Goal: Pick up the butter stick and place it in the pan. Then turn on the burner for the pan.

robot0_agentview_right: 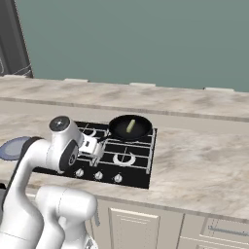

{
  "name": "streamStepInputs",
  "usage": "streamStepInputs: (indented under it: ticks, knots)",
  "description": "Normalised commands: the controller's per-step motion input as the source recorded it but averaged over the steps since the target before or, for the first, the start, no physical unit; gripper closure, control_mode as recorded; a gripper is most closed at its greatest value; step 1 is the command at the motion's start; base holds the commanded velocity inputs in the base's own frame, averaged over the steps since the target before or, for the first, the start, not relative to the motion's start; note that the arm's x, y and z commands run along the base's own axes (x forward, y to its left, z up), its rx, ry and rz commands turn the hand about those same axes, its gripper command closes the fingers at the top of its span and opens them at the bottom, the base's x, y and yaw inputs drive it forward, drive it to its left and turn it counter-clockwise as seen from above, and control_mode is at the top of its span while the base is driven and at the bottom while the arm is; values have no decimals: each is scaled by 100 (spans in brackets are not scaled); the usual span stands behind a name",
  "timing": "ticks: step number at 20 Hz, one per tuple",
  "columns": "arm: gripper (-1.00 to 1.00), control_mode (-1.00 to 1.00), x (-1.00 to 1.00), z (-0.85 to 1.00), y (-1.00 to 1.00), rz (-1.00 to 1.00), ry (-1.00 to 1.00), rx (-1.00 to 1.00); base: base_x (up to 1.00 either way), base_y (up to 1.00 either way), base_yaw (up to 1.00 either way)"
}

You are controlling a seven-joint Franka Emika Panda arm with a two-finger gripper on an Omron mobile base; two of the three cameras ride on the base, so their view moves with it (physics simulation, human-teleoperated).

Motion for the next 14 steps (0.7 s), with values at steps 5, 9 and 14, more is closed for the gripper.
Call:
streamStepInputs:
  ticks: [5, 9, 14]
  knots:
    - [-100, -100, -23, 3, 2, 0, 22, 2, 0, 0, 0]
    - [-100, -100, -18, 0, 0, 0, 21, 0, 0, 0, 0]
    - [-100, -100, -14, -22, 0, 1, 15, -2, 0, 0, 0]
